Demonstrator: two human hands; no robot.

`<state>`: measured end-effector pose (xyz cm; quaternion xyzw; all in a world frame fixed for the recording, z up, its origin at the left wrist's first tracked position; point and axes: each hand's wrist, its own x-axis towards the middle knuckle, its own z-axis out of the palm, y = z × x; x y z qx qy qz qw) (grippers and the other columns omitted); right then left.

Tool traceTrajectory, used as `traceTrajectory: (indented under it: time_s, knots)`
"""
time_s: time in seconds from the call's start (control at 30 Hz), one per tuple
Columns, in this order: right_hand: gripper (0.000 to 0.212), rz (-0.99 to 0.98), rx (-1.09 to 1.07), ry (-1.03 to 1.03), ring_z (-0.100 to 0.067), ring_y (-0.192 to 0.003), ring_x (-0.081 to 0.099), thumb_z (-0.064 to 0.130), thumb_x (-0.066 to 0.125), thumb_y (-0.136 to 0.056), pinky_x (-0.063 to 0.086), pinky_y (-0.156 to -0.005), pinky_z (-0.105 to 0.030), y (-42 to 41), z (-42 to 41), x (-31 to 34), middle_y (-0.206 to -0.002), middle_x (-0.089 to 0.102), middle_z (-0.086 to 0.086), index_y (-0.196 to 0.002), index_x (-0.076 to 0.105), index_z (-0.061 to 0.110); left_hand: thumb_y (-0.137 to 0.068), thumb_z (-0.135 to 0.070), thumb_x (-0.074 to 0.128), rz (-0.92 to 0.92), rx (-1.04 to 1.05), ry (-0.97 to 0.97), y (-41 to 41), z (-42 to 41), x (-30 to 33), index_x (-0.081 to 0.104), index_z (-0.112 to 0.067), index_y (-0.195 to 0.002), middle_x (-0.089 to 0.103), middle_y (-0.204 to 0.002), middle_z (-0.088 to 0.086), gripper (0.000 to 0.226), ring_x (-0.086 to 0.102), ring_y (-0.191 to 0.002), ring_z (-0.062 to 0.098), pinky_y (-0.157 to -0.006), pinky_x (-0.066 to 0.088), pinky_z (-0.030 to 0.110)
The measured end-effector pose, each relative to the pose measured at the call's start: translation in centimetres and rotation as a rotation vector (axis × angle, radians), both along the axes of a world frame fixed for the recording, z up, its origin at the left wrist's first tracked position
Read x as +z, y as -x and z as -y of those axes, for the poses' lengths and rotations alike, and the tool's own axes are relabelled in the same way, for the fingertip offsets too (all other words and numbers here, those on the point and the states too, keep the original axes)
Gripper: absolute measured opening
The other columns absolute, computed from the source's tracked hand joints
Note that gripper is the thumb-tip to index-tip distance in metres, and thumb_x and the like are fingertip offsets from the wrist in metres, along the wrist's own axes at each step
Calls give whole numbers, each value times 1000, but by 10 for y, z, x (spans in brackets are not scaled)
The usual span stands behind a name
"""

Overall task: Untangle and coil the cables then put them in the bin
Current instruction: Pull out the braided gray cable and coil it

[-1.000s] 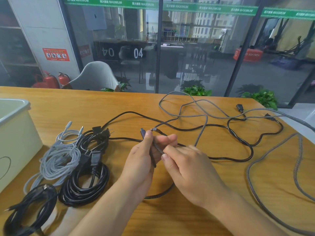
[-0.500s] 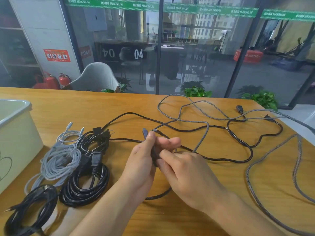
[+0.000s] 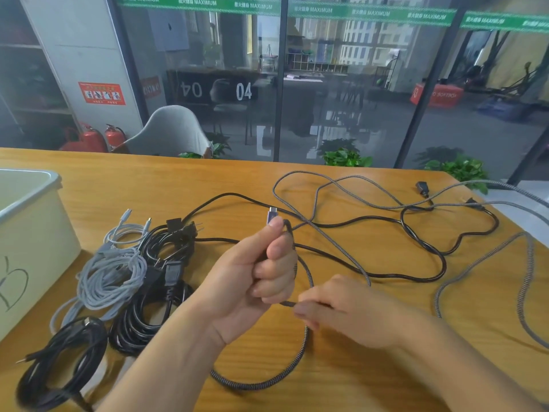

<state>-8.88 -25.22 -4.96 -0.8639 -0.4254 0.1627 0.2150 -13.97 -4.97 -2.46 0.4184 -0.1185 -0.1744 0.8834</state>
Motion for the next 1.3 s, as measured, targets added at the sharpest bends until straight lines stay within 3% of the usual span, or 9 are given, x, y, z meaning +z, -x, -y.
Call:
traceTrajectory:
  time_s: [0.07,0.27,0.47,0.63,0.77,0.9,1.0,1.17,1.3]
  knots:
    - [58,-49,-36,9,-19,-58,44,75,37,-98,42,-63,-43,-9,10,2,-61,46,4,-77,59,26,-102,-41,48,6,-71,-41,0,0,-1,52,-22,-65,32,-51,-13,41,21,-42,6,-47,18,25]
    - [41,-92,-205,-28,-9,-58,39,65,58,-93,34,-59,-25,-28,39,10,-59,45,10,-75,65,28,-103,-41,43,70,-173,-198,3,10,-2,49,-23,-65,30,-53,-12,43,24,-42,3,-46,25,20]
    - [41,191,-360,-71,-4,-78,55,78,56,-78,43,-75,-28,-46,65,13,-75,61,12,-73,67,39,-103,-41,43,63,-191,-297,3,20,-8,47,-23,-64,29,-53,-10,42,22,-44,6,-48,17,26]
    - [55,518,-400,-133,2,-79,51,91,50,-77,41,-96,-32,-55,80,20,-64,54,17,-64,55,38,-103,-40,44,74,-175,-310,2,22,-8,45,-23,-64,28,-54,-9,43,20,-44,8,-49,15,27]
    - [64,658,-556,-245,-4,-56,43,82,66,-72,32,-57,-24,-38,68,31,-44,38,13,-50,40,29,-101,-41,46,81,-136,-303,2,21,-7,45,-22,-64,27,-53,-8,42,20,-44,8,-48,16,26]
    - [60,698,-591,-331,-11,-41,37,64,77,-79,30,-44,-25,-23,35,31,-40,31,13,-52,34,31,-101,-42,45,83,-108,-358,1,15,-7,45,-21,-64,26,-55,-6,43,19,-46,10,-47,21,23]
    - [48,535,-639,-434,-9,-45,48,47,73,-91,30,-45,-20,-16,21,23,-41,40,12,-58,43,31,-101,-43,46,103,-90,-455,0,15,-10,44,-20,-65,24,-58,-3,42,18,-49,12,-49,18,24]
    - [37,-113,-658,-676,-14,-54,33,17,46,-106,28,-50,-30,-10,13,25,-59,39,4,-78,70,13,-107,-45,46,135,-5,-646,0,25,-19,44,-19,-68,20,-66,6,47,17,-57,18,-50,21,22]
    - [29,-358,-541,-755,-14,-68,59,23,53,-107,55,-61,-27,0,8,32,-73,48,-5,-99,80,18,-108,-46,42,100,153,-656,-3,25,-22,46,-18,-68,24,-64,0,49,18,-57,16,-51,21,22]
